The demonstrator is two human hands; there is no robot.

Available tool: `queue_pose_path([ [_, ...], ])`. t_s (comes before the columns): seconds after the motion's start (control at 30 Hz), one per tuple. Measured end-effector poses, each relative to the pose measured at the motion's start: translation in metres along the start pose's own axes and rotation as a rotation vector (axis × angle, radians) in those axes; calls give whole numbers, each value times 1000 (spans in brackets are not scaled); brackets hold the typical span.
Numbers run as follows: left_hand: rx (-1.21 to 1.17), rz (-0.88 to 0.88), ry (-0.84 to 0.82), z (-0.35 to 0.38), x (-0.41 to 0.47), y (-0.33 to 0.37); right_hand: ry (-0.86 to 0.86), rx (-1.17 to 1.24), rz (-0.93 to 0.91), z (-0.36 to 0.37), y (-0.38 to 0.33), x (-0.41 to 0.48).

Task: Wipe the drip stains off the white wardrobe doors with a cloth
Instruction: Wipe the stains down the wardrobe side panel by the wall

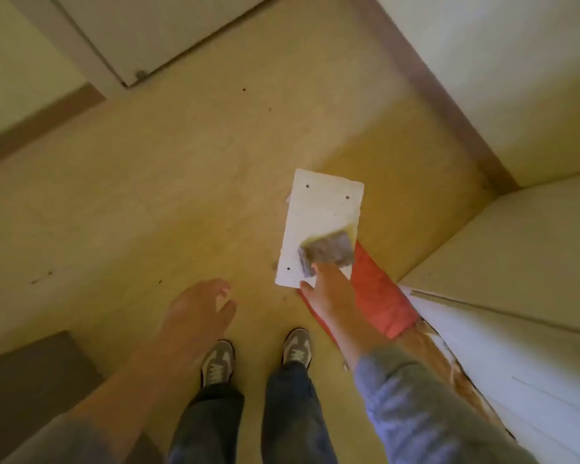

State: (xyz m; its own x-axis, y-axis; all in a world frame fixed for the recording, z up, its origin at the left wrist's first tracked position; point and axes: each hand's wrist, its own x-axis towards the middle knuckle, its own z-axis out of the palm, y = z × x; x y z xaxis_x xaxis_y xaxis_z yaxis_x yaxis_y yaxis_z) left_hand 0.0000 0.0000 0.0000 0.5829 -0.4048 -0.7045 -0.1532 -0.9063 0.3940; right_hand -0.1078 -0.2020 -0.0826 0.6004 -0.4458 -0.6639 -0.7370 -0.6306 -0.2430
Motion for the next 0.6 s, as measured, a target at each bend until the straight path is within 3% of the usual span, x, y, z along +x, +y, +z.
queue_pose_path([
  [0.13, -2, -31, -24, 37, 49, -15, 60, 49, 109, 48, 8, 51],
  [0.23, -12, -53, -29, 58, 67, -28, 200, 15, 164, 73, 9, 72],
  [0.4, -9, -84, -42, 66, 75, -34, 295, 69, 114, 76, 19, 88],
  [0.6, 32, -58, -28, 38, 52, -11, 218, 769, 340, 14, 35, 54],
])
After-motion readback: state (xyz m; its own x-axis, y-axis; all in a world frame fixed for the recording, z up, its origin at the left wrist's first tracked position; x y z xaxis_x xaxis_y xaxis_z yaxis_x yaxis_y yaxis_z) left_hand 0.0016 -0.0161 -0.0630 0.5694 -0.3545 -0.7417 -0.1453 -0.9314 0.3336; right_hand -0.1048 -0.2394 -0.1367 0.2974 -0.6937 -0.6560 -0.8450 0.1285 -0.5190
